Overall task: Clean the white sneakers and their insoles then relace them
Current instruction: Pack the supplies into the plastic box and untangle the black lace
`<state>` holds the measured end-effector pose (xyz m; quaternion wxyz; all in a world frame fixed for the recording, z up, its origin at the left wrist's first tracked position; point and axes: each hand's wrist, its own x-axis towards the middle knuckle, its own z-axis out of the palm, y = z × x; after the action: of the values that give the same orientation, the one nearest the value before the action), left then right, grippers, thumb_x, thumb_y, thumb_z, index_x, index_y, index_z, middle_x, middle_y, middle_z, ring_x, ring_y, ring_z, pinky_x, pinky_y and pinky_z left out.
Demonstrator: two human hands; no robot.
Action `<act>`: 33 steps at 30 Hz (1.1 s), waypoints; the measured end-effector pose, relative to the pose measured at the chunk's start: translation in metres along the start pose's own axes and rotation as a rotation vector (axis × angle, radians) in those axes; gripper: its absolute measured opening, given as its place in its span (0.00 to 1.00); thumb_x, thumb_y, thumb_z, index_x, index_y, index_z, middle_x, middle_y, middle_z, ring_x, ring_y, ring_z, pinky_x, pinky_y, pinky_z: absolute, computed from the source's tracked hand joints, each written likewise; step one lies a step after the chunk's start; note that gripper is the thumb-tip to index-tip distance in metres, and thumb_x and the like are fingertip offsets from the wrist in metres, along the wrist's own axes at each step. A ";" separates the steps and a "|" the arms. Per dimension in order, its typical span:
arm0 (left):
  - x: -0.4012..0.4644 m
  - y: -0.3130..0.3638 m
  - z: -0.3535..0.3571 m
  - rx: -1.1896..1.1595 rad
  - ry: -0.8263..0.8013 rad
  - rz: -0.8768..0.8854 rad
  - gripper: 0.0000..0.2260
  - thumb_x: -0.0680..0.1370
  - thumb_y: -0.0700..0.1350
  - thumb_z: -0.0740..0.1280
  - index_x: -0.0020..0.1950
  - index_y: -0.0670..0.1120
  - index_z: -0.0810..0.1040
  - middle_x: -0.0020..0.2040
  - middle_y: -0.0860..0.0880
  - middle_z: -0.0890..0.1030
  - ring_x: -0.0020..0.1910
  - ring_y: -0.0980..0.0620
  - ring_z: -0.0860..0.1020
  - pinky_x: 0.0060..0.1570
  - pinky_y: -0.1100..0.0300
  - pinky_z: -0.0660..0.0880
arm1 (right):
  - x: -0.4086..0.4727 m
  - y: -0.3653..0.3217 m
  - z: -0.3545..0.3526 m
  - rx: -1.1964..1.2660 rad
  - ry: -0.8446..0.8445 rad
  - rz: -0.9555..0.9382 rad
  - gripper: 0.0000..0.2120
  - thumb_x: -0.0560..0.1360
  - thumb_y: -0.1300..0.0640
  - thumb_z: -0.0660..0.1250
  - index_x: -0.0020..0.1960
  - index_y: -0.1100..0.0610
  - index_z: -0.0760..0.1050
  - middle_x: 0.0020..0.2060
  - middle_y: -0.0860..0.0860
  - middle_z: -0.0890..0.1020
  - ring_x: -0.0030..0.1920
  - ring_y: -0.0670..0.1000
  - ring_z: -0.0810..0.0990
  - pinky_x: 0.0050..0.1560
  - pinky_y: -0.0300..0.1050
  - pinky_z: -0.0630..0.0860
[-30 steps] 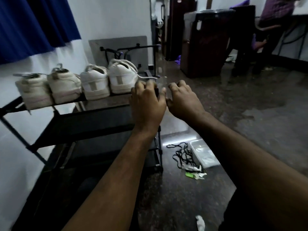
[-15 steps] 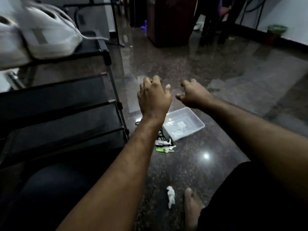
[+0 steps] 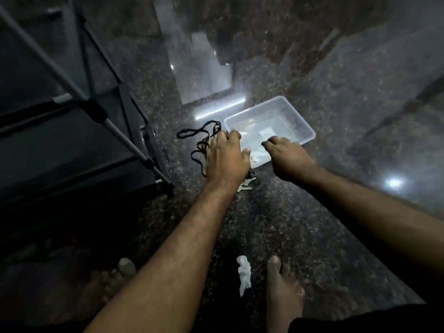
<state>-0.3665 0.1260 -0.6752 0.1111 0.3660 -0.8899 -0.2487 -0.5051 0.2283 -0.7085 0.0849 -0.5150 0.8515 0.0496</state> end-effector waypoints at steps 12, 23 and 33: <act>-0.008 -0.052 0.089 0.102 -0.219 0.077 0.22 0.78 0.50 0.69 0.70 0.48 0.71 0.66 0.47 0.72 0.66 0.44 0.69 0.64 0.47 0.69 | 0.020 0.012 0.084 -0.282 0.116 -0.127 0.08 0.69 0.61 0.69 0.48 0.57 0.75 0.44 0.55 0.79 0.45 0.57 0.77 0.43 0.50 0.72; -0.025 -0.029 0.120 0.002 -0.353 0.087 0.28 0.81 0.50 0.63 0.80 0.51 0.58 0.79 0.50 0.62 0.80 0.50 0.52 0.74 0.46 0.51 | -0.030 0.011 0.105 -0.274 0.245 -0.193 0.13 0.74 0.55 0.57 0.54 0.53 0.76 0.37 0.51 0.75 0.35 0.55 0.76 0.38 0.49 0.66; -0.091 -0.028 0.133 -0.095 -0.316 0.155 0.19 0.81 0.42 0.61 0.72 0.48 0.72 0.73 0.49 0.72 0.76 0.49 0.64 0.70 0.47 0.59 | -0.120 -0.014 0.127 -0.159 0.296 -0.055 0.09 0.75 0.51 0.65 0.53 0.51 0.79 0.38 0.48 0.77 0.38 0.53 0.76 0.39 0.48 0.63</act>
<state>-0.3364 0.2213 -0.8044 0.0058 0.2469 -0.9091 -0.3354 -0.4258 0.3477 -0.8092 -0.0812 -0.5448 0.8338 0.0378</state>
